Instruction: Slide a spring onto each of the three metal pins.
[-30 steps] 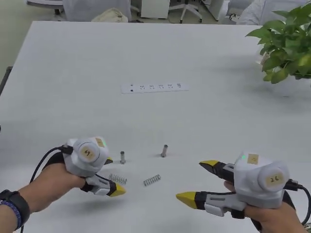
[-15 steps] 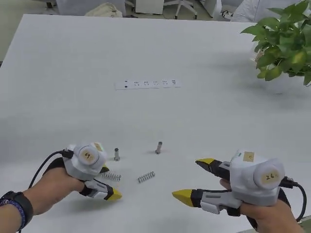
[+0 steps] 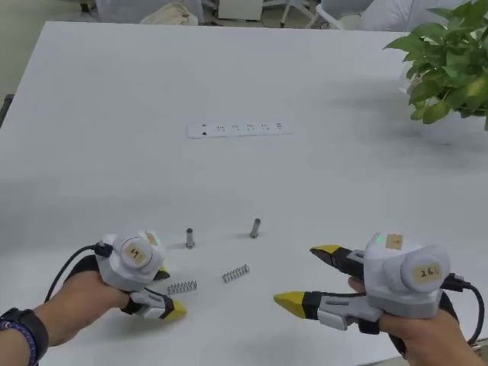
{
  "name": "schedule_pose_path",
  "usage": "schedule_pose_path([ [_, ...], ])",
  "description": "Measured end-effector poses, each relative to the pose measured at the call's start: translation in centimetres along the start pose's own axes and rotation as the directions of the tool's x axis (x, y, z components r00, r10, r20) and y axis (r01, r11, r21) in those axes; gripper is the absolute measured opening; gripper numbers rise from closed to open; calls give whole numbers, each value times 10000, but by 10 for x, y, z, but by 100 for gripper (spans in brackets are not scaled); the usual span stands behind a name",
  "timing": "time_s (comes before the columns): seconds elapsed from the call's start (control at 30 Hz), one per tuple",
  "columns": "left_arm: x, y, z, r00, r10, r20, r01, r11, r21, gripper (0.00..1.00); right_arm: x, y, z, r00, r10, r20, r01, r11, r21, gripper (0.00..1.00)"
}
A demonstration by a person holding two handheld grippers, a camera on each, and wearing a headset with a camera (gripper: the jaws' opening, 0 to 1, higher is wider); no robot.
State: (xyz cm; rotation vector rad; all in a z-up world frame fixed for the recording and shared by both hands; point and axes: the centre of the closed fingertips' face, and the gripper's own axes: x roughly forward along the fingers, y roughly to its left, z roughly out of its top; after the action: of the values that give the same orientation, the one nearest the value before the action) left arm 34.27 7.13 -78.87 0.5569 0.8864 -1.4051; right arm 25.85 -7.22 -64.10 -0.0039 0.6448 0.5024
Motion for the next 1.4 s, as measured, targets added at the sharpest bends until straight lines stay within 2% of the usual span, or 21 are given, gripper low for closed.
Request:
schedule_pose_path([
  [0.2, -2, -2, -4, 9999, 124, -84, -122, 9996, 256, 40, -2, 0, -2, 10000, -35, -31, 35, 10000, -15, 63],
  [0.43, 2, -14, -3, 9998, 168, -103, -159, 9962, 857, 34, -5, 1, -6, 9999, -79, -78, 79, 10000, 31, 62],
  [0.6, 4, -18, -6, 9988, 361, -342, -291, 9818, 1876, 27, -6, 1, -6, 9999, -88, -61, 88, 10000, 18, 62],
  [0.7, 4, -19, -8, 9980, 496, -401, -395, 9740, 2230, 18, -6, 1, -5, 9999, -93, -64, 93, 10000, -20, 62],
  [0.73, 4, -21, -8, 9977, 492, -459, -361, 9672, 2514, 13, -6, 2, -4, 10000, -84, -45, 84, 10000, -29, 62],
  [0.77, 4, -24, -9, 9980, 365, -525, -222, 9678, 2508, 7, -6, 2, -4, 10000, -80, -37, 79, 10000, -35, 62],
  [0.8, 3, -25, -9, 9975, 463, -540, -297, 9609, 2751, 6, -6, 2, -4, 10000, -78, -33, 78, 10000, -41, 62],
  [0.83, 3, -27, -11, 9973, 349, -653, -154, 9606, 2774, 4, -6, 2, -4, 10000, -71, -38, 71, 10000, -44, 62],
  [0.93, 3, -27, -10, 9969, 472, -622, -286, 9618, 2724, 2, -5, 3, -3, 10000, -43, -37, 43, 9999, -94, 61],
  [1.07, 3, -26, -12, 9968, 497, -626, -342, 9733, 2270, 2, -4, 5, -2, 10000, 6, -26, -6, 9999, -128, 61],
  [1.17, 0, -27, -14, 9973, 514, -525, -422, 9855, 1646, 2, -4, 6, -1, 10000, 17, -18, -17, 9999, -155, 61],
  [1.4, -12, -27, -18, 9969, 772, -153, -753, 9923, 979, 2, -3, 7, -4, 9999, 119, -35, -120, 9998, -169, 61],
])
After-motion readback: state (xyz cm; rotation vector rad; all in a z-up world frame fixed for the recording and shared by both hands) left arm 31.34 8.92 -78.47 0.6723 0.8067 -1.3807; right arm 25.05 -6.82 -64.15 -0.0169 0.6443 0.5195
